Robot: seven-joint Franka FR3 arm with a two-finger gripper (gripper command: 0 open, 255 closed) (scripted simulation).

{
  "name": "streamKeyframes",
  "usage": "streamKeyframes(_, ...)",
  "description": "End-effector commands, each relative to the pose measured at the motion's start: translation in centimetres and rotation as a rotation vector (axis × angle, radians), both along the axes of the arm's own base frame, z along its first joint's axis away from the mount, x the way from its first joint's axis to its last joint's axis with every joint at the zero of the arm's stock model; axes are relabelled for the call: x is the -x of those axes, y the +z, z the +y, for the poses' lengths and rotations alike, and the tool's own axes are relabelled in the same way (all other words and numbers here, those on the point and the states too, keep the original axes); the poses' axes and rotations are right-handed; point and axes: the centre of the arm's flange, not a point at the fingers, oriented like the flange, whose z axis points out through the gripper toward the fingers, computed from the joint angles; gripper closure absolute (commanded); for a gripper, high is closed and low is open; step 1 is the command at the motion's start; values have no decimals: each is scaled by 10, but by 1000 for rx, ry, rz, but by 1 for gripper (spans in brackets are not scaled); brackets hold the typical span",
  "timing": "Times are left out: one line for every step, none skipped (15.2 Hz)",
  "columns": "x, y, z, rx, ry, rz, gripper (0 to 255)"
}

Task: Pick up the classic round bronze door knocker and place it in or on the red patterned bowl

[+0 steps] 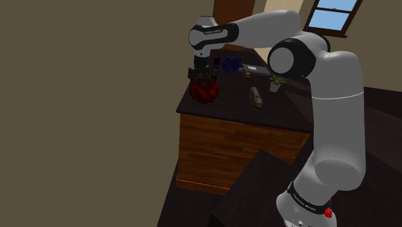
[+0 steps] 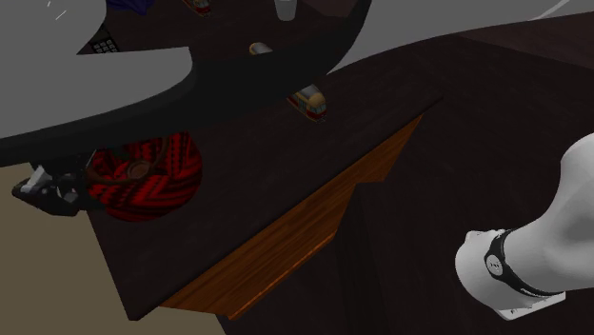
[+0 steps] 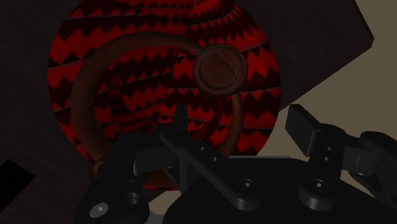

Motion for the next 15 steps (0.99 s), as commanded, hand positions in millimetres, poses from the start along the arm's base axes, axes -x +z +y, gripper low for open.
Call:
streamKeyframes(0,0,0,0,0,0,0)
streamKeyframes(0,0,0,0,0,0,0)
streamKeyframes(0,0,0,0,0,0,0)
streamKeyframes(0,13,0,0,0,0,0)
streamKeyframes(1,26,0,0,0,0,0)
streamKeyframes(1,40,0,0,0,0,0)
streamKeyframes(2,50,0,0,0,0,0)
streamKeyframes(2,50,0,0,0,0,0)
streamKeyframes(2,50,0,0,0,0,0)
streamKeyframes(2,50,0,0,0,0,0)
streamKeyframes(2,50,0,0,0,0,0)
streamKeyframes(2,50,0,0,0,0,0)
streamKeyframes(2,50,0,0,0,0,0)
streamKeyframes(2,50,0,0,0,0,0)
streamKeyframes(2,50,0,0,0,0,0)
